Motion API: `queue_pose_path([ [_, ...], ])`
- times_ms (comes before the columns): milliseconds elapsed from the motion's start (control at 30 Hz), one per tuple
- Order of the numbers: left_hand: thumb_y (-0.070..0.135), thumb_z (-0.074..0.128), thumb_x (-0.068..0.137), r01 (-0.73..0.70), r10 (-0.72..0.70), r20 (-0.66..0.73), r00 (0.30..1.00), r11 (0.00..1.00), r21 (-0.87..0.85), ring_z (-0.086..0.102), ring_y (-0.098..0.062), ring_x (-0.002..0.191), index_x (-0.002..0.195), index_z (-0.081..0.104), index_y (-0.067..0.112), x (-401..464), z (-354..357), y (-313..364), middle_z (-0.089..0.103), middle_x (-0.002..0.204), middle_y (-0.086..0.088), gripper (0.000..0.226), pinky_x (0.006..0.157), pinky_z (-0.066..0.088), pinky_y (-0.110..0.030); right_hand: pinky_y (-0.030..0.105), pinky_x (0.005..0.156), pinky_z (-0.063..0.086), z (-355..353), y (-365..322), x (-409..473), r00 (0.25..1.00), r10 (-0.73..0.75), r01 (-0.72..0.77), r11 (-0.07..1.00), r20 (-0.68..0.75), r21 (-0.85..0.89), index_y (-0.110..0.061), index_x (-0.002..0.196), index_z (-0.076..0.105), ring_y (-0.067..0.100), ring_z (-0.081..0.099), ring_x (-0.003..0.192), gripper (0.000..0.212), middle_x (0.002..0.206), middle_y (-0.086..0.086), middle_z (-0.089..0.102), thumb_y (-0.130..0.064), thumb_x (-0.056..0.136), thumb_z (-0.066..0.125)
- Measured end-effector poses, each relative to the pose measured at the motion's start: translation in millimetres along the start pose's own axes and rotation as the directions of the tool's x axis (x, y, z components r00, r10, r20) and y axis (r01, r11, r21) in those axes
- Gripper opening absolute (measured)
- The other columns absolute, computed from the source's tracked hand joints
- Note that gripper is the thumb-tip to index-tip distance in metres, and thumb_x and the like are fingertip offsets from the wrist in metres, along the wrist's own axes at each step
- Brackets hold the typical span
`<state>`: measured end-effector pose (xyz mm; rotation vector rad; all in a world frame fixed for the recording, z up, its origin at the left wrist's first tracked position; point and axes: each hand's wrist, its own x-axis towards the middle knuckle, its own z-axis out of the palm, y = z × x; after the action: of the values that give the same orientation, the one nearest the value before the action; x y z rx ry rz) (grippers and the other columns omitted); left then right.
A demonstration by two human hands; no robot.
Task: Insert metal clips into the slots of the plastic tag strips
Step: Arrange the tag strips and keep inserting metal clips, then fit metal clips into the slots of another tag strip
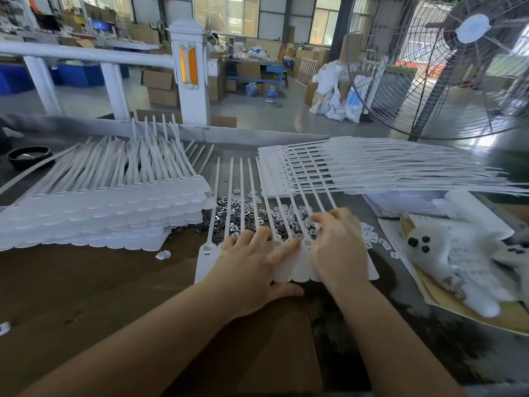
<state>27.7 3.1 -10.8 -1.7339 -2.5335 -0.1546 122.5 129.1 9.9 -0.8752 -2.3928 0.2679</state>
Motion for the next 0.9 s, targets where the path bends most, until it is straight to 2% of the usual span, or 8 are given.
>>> queue_pose_path([
  [133,0.085,0.011,0.065,0.012,-0.012,0.009,1.000,1.000,-0.013,0.031,-0.023,0.118,0.136,0.014,0.045,-4.3,-3.9,2.8,0.025,0.135,0.001,0.082,0.099,0.025,-0.040,0.024,0.094,0.032,15.2,-22.2,-1.9,0.985,-0.171,0.167,0.981,0.031,0.100,-0.010,0.115,0.063,0.018,0.044,0.113,0.035,0.116,0.004,0.056,0.001,0.087,0.046],
  [233,0.084,0.008,0.065,0.005,-0.004,0.024,1.000,1.000,-0.015,0.028,-0.022,0.124,0.135,0.032,0.038,-7.5,-8.1,1.9,0.022,0.140,0.005,0.086,0.103,0.024,-0.042,0.025,0.096,0.031,22.2,-25.0,-0.1,0.972,-0.213,0.203,0.974,0.096,0.097,-0.014,0.117,0.062,0.017,0.045,0.116,0.035,0.118,0.002,0.060,-0.004,0.089,0.043],
  [433,0.087,0.011,0.067,0.000,0.011,0.063,0.998,0.984,-0.178,0.021,-0.016,0.133,0.134,0.036,0.049,-15.0,-18.3,-6.0,0.020,0.148,0.011,0.081,0.107,0.020,-0.035,0.025,0.085,0.038,23.5,-22.1,0.2,0.972,-0.199,0.183,0.975,0.128,0.130,-0.013,0.103,0.067,0.016,0.051,0.102,0.027,0.102,0.001,0.065,-0.005,0.088,0.046],
  [567,0.057,0.048,0.085,0.051,-0.120,-0.127,0.985,0.893,-0.447,0.041,0.000,0.107,0.117,0.062,0.034,-12.6,-23.4,-27.3,0.049,0.112,0.018,0.042,0.081,0.027,-0.008,0.022,0.080,0.034,25.3,-19.1,-1.4,0.965,-0.229,0.217,0.971,0.126,0.100,-0.011,0.099,0.067,0.017,0.050,0.098,0.022,0.097,0.001,0.064,-0.006,0.088,0.048],
  [667,0.025,0.059,0.090,0.238,-0.370,-0.204,0.906,0.846,-0.476,0.056,-0.003,0.073,0.101,0.071,0.022,-3.3,-24.9,-51.1,0.060,0.093,0.012,0.016,0.061,0.036,-0.007,0.022,0.078,0.035,28.1,-18.2,-1.7,0.967,-0.227,0.218,0.972,0.115,0.086,-0.010,0.096,0.067,0.016,0.050,0.094,0.023,0.094,0.001,0.063,-0.001,0.087,0.047],
  [733,0.018,0.058,0.091,0.325,-0.447,-0.174,0.878,0.821,-0.471,0.051,-0.003,0.062,0.100,0.071,0.019,2.8,-24.2,-61.7,0.065,0.096,0.003,0.016,0.061,0.039,-0.016,0.023,0.076,0.036,29.8,-18.7,-2.4,0.968,-0.228,0.220,0.972,0.105,0.082,-0.009,0.091,0.067,0.017,0.050,0.090,0.021,0.090,0.002,0.062,0.000,0.085,0.048],
  [800,0.016,0.058,0.091,0.344,-0.453,-0.159,0.877,0.824,-0.449,0.048,-0.004,0.062,0.102,0.071,0.019,6.7,-22.3,-65.1,0.066,0.099,0.001,0.017,0.060,0.037,-0.017,0.025,0.075,0.038,30.6,-19.4,-3.5,0.970,-0.226,0.218,0.972,0.086,0.091,-0.007,0.086,0.066,0.019,0.051,0.087,0.019,0.085,0.003,0.062,0.001,0.084,0.050],
  [900,0.017,0.056,0.092,0.340,-0.442,-0.185,0.878,0.847,-0.409,0.054,-0.012,0.081,0.108,0.070,0.020,11.0,-19.2,-62.7,0.067,0.107,0.000,0.022,0.068,0.039,-0.019,0.030,0.073,0.043,31.4,-21.1,-5.3,0.970,-0.233,0.228,0.971,0.069,0.074,-0.005,0.084,0.067,0.021,0.052,0.084,0.018,0.082,0.005,0.062,0.004,0.082,0.051],
])
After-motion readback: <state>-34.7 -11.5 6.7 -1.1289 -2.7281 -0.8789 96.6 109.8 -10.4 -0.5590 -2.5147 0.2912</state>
